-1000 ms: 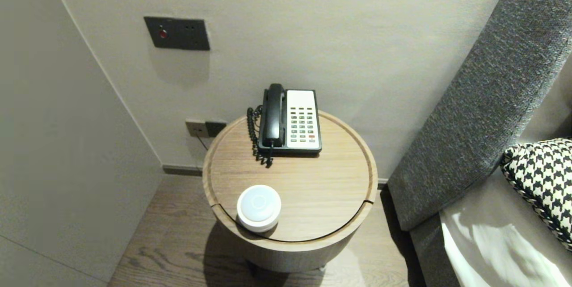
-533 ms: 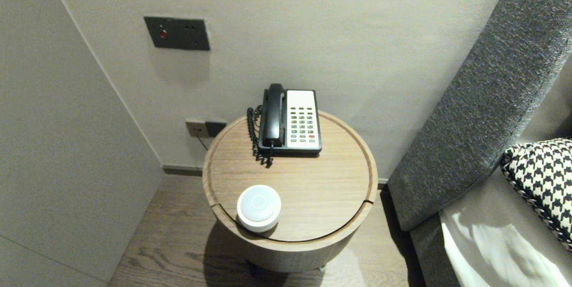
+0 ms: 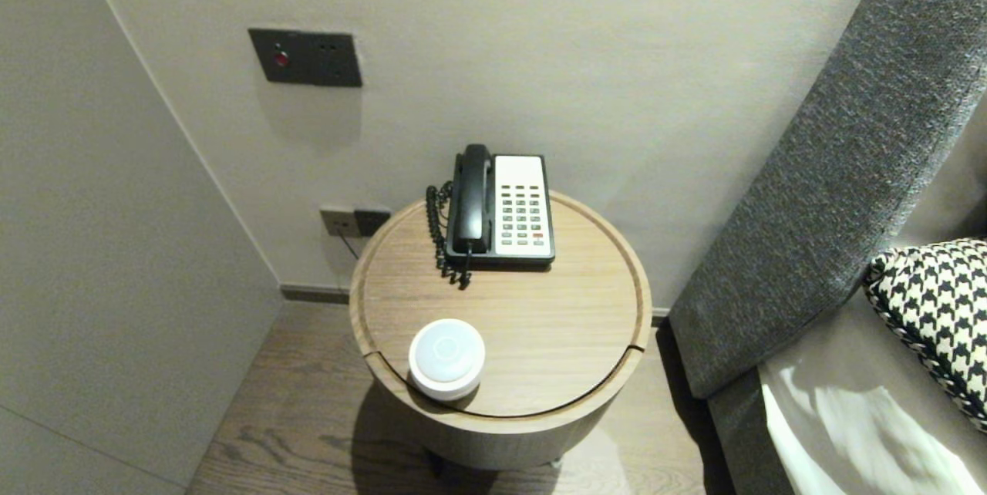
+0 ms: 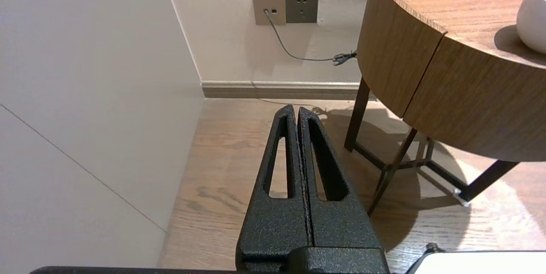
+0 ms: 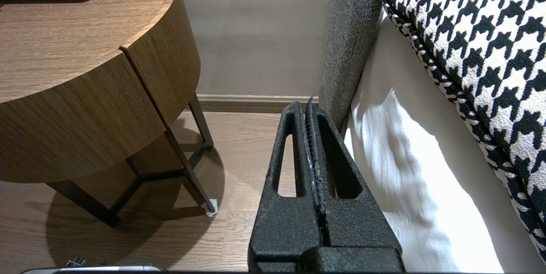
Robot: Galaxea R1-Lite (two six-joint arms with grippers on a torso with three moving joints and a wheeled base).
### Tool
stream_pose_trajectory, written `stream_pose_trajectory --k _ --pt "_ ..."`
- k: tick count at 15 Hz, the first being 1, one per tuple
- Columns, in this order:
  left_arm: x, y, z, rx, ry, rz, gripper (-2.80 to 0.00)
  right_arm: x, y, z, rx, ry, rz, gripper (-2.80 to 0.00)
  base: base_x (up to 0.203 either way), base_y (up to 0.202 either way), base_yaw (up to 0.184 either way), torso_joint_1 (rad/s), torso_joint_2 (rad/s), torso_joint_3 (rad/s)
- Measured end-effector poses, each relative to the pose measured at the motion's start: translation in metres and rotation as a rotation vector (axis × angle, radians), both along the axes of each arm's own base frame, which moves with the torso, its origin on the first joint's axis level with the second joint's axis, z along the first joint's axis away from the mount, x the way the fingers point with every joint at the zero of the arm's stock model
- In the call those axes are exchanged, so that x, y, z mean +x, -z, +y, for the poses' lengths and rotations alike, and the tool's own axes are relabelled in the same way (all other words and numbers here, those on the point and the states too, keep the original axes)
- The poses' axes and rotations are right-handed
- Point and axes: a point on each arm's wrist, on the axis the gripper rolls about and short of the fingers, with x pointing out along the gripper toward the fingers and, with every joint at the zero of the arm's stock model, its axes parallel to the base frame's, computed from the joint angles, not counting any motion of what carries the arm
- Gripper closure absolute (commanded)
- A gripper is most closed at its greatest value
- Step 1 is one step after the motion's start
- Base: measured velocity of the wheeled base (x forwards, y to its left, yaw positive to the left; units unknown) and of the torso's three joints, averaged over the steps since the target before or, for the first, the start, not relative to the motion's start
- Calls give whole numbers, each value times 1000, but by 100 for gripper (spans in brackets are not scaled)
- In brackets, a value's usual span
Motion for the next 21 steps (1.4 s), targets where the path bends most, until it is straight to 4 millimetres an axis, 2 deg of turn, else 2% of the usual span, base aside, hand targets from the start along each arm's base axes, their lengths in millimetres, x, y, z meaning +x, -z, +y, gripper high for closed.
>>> stream_pose_trajectory --k 21 --pt "0 0 0 -6 -1 -1 0 0 0 0 7 1 0 0 0 0 0 0 0 0"
